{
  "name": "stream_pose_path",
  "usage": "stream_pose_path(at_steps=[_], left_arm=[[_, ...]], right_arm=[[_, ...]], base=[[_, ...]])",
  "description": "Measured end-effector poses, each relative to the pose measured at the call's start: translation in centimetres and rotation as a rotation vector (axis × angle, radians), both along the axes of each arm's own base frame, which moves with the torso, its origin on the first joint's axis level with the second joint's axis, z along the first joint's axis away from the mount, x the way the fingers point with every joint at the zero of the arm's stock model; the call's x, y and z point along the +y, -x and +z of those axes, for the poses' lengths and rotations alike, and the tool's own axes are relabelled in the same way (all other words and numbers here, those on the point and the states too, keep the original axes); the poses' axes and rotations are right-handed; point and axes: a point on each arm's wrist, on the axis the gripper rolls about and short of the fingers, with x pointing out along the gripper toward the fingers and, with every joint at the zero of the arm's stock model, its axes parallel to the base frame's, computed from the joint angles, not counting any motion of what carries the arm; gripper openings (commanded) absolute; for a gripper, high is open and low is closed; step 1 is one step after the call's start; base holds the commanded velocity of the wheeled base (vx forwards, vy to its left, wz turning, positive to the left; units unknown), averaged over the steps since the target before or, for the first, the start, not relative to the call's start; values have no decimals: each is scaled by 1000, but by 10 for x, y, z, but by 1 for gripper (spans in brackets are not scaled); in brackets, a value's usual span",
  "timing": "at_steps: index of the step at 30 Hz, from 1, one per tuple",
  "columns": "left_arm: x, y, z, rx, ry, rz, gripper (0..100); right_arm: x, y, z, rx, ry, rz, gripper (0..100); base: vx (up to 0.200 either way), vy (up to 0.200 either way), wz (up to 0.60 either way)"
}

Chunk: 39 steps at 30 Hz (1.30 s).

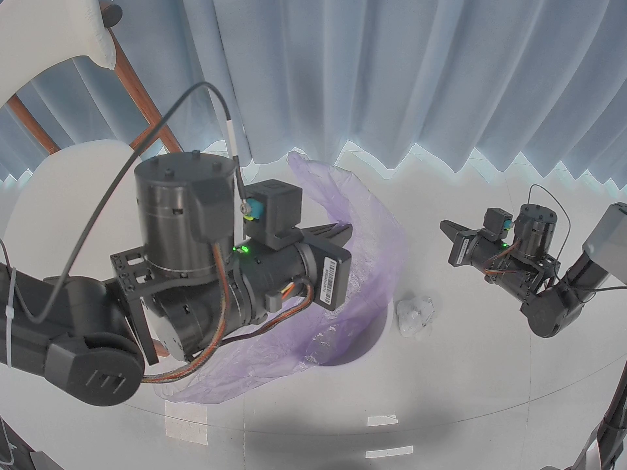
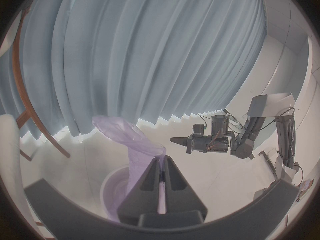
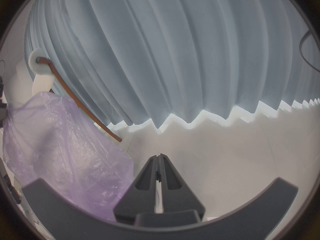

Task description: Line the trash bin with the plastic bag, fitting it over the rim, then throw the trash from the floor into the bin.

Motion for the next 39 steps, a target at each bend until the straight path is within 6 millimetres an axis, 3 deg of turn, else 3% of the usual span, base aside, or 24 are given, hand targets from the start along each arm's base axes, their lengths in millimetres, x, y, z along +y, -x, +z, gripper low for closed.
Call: stream_pose_path(at_steps=[10, 17, 22, 30, 39], left_arm=[[4, -3, 0, -11, -1, 24, 0], [4, -4, 0, -12, -1, 30, 0], [4, -6, -1, -12, -2, 34, 0], [6, -9, -1, -18, 4, 46, 0], [3, -12, -6, -9, -4, 45, 0]], right_arm=[[63, -2, -21, -13, -3, 157, 0], [117, 19, -34, 4, 0, 305, 0], [140, 29, -44, 18, 4, 365, 0], [157, 37, -62, 54, -4, 400, 0], [148, 40, -71, 92, 10, 365, 0]], base=[[0, 0, 0], [0, 0, 0], [0, 0, 0], [0, 0, 0], [0, 0, 0]])
